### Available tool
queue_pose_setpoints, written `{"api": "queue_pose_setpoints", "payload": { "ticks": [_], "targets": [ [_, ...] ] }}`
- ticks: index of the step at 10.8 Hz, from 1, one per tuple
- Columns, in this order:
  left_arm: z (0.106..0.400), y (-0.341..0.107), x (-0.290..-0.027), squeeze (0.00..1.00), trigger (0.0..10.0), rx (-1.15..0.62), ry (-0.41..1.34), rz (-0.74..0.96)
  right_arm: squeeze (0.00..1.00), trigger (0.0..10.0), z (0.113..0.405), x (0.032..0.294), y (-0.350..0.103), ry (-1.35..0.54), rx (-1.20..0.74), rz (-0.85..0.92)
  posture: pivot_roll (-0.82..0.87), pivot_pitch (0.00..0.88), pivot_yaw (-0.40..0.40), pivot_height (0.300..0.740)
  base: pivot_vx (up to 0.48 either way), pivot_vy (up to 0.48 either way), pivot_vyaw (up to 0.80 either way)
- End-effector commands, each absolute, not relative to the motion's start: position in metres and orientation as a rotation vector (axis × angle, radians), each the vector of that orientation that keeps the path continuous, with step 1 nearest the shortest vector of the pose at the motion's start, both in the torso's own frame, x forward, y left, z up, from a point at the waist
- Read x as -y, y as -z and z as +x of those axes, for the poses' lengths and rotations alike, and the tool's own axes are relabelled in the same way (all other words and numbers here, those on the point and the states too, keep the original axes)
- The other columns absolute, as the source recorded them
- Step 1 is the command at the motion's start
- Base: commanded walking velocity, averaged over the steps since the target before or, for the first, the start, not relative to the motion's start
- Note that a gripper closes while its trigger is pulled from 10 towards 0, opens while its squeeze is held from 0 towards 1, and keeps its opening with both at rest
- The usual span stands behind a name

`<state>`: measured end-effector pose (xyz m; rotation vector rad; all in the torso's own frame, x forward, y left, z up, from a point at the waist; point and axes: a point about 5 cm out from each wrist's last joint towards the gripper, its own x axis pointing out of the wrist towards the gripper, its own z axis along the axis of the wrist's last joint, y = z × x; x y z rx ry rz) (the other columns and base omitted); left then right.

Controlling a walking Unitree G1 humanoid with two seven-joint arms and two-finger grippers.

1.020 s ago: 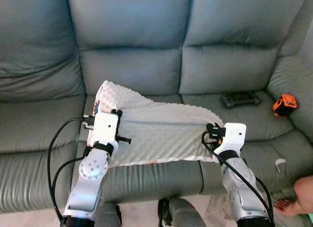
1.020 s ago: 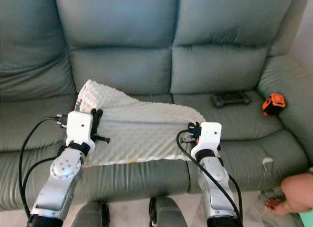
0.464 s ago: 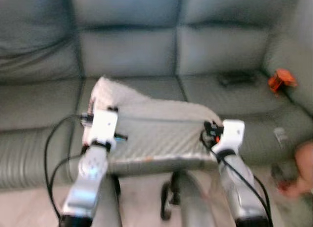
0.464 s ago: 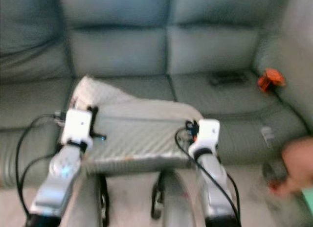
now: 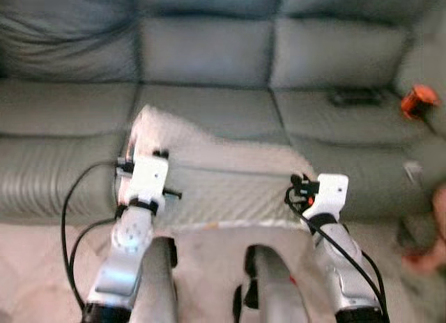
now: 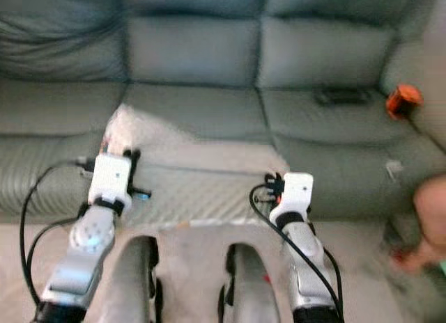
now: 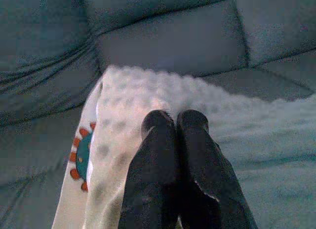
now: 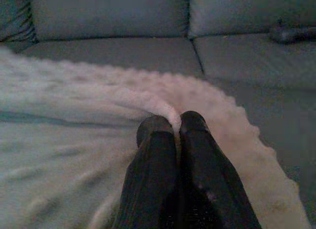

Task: Move the pillow to the sofa

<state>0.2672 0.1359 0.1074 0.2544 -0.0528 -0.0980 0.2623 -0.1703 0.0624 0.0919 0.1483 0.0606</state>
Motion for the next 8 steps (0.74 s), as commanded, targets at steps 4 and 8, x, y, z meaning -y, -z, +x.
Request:
{"api": "queue_pose_setpoints", "payload": {
  "ticks": [4, 8],
  "targets": [
    [0.2693, -0.1119, -0.1422, 0.00, 10.0, 0.072, 0.073, 0.225, 0.00, 10.0, 0.2642, 0.1849, -0.0643, -0.002, -0.136, 0.084, -0.03, 0.141, -0.056, 0.626, 0.071, 0.000, 0.00],
    [0.2719, -0.1112, -0.1426, 0.00, 10.0, 0.064, 0.075, 0.210, 0.00, 10.0, 0.2660, 0.1888, -0.0689, -0.004, -0.118, 0.035, -0.04, 0.145, -0.050, 0.626, 0.370, 0.000, 0.19]
  ]
}}
